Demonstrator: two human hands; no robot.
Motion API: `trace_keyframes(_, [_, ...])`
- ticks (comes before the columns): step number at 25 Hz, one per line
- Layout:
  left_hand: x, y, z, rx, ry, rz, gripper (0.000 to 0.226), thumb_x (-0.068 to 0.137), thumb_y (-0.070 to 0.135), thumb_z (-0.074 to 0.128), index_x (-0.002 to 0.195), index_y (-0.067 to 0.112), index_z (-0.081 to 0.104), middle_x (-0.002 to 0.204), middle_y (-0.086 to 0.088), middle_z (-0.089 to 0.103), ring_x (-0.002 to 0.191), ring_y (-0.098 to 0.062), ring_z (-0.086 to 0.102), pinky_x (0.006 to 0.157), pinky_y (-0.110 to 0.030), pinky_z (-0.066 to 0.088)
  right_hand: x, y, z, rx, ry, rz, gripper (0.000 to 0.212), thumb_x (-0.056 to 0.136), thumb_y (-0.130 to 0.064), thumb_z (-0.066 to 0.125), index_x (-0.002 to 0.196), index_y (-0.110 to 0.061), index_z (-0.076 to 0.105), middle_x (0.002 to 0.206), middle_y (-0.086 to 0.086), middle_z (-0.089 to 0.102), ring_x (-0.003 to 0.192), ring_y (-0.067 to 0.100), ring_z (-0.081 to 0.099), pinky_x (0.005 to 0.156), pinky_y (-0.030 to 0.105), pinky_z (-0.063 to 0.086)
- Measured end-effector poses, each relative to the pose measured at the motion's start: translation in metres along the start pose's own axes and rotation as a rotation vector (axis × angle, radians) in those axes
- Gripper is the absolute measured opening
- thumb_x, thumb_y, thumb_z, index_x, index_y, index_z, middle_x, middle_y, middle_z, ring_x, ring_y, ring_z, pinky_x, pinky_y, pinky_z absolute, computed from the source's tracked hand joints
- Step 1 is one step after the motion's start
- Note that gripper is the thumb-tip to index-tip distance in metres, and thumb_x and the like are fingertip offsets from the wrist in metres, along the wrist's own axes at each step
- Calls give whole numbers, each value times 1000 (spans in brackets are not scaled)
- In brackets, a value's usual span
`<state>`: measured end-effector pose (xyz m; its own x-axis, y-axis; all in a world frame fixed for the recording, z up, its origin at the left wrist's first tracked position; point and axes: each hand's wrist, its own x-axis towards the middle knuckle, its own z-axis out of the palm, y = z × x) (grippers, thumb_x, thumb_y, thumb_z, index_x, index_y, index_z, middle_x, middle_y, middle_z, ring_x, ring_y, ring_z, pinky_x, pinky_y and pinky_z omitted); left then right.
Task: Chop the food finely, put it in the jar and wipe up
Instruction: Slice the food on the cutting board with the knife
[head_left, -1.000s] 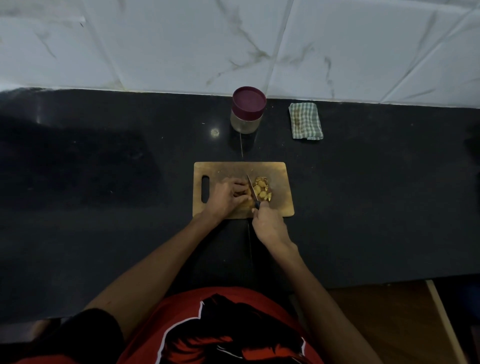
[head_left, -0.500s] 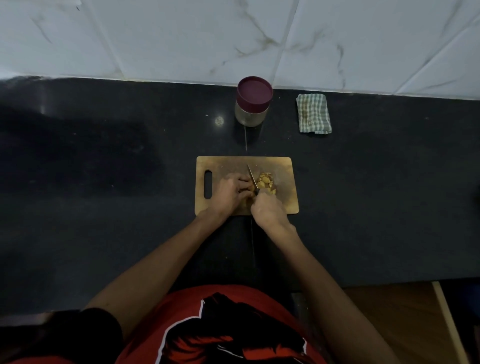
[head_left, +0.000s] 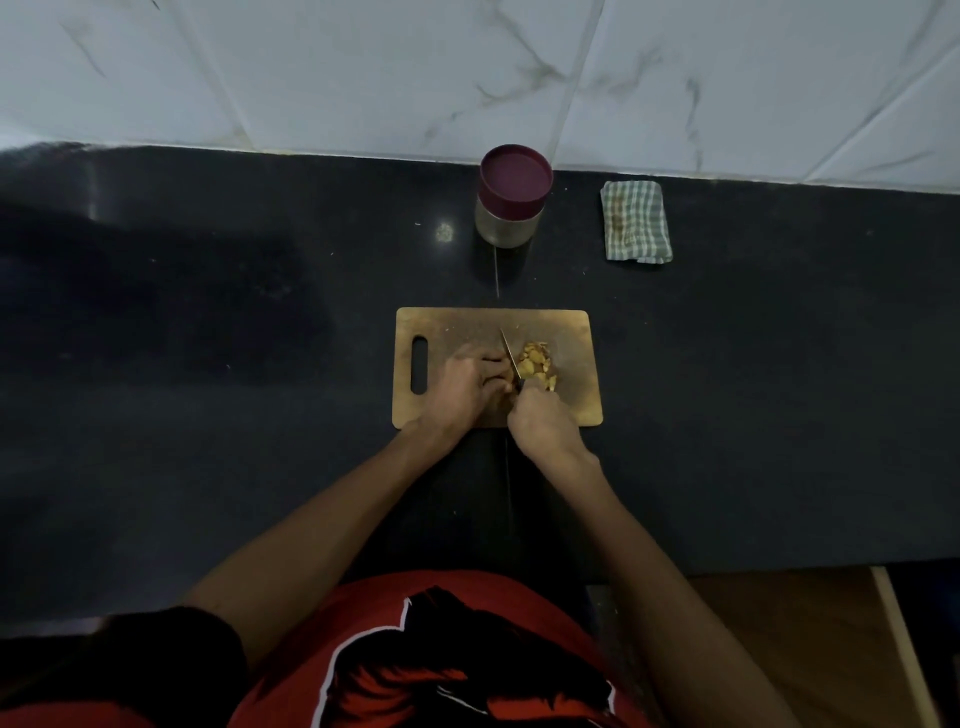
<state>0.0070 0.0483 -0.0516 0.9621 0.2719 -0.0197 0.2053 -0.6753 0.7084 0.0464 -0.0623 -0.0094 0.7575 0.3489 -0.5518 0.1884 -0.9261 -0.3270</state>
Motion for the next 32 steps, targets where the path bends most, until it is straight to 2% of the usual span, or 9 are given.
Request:
trace_keyframes(3, [-2,3,2,12,29,3,18,82,5,67,99,5,73,115,-10,66,111,-26,56,96,-33,43,4,-2,-3,-7,-5,-9,28,99,-11,45,126,-5,49,118,15,62,106,30,62,85,40,51])
trace_keyframes(8, [-1,4,1,2,41,-23,26,82,8,68,107,4,70,120,-7,65,114,-24,54,96,-29,40,-25,20,15,7,-33,33,21,103,-19,41,121,-8,45,115,15,61,104,30,61,77,41,49])
trace_keyframes(11, [-2,3,0,29,24,9,26,82,9,68,107,4,70,120,-8,65,112,-25,55,96,-31,41,-15,12,7,2,-38,51,24,102,-17,42,123,-7,46,116,15,60,106,31,60,75,39,45])
trace_keyframes(14, [-3,6,-3,21,36,42,21,82,6,67,102,4,72,117,-8,66,110,-24,56,97,-31,41,-2,0,1,17,-11,6,30,99,-11,43,128,-3,47,120,18,61,109,33,61,86,42,51])
trace_keyframes(16, [-4,7,-3,-16,59,8,21,81,5,67,102,4,72,116,-7,67,111,-22,56,99,-29,40,-3,5,5,46,-30,21,30,100,-13,43,129,-4,47,121,17,60,109,32,60,89,44,51])
trace_keyframes(22, [1,1,-7,-75,5,-51,34,78,13,74,110,5,68,121,-6,65,112,-18,54,94,-19,36,-19,25,14,95,-45,36,25,104,-26,40,121,-9,46,116,15,59,105,30,59,86,46,49])
trace_keyframes(28, [2,-2,-9,-26,-14,13,32,77,18,75,108,10,70,116,-4,67,106,-17,59,93,-30,47,-22,27,14,87,-58,23,22,105,-27,38,117,-11,47,112,13,60,102,28,60,89,49,50])
trace_keyframes(32, [1,-3,-6,-16,18,80,29,77,16,75,105,11,72,109,-4,70,98,-20,60,84,-34,52,-22,26,12,61,-54,53,22,105,-26,38,117,-11,48,113,12,60,103,28,59,87,47,49])
